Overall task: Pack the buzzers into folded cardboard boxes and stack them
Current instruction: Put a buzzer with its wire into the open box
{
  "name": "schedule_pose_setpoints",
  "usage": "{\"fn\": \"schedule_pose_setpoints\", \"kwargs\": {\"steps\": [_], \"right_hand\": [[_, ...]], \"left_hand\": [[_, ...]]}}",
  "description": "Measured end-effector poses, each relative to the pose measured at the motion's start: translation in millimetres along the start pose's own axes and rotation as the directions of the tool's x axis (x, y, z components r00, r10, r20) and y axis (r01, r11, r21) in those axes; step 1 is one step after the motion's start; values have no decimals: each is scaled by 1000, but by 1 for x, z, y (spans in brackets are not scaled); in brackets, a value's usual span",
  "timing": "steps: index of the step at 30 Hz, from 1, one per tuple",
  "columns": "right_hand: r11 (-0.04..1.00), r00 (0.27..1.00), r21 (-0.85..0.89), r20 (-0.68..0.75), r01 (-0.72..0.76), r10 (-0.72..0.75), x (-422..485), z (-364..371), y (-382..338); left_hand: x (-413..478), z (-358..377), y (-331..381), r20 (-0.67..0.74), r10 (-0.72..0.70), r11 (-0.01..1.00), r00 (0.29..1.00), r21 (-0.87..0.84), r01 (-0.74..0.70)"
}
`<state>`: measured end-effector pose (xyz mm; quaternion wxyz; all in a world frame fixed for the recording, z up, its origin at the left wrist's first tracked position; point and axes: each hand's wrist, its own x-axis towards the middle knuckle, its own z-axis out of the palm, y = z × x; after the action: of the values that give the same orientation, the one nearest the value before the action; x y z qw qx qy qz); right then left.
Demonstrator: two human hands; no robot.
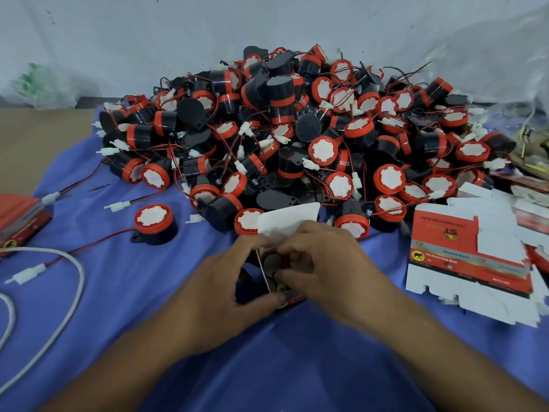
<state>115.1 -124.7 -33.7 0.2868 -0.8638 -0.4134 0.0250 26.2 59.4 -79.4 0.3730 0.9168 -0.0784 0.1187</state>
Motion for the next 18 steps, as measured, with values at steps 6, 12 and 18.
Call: {"fn": "schedule_pose_setpoints", "kwargs": {"steps": [6,12,18], "right_hand": [[994,991,-37,90,105,-101,-1,-2,1],[982,969,-97,206,160,-137,-8,-6,2],[970,961,-81,175,229,-212,-17,-15,8]], "left_hand": [[-2,0,1,-9,-24,1000,1000,15,25],[-4,2,-1,-45,-45,998,998,-50,43],[1,4,-1,-8,106,994,994,37,-105]]}}
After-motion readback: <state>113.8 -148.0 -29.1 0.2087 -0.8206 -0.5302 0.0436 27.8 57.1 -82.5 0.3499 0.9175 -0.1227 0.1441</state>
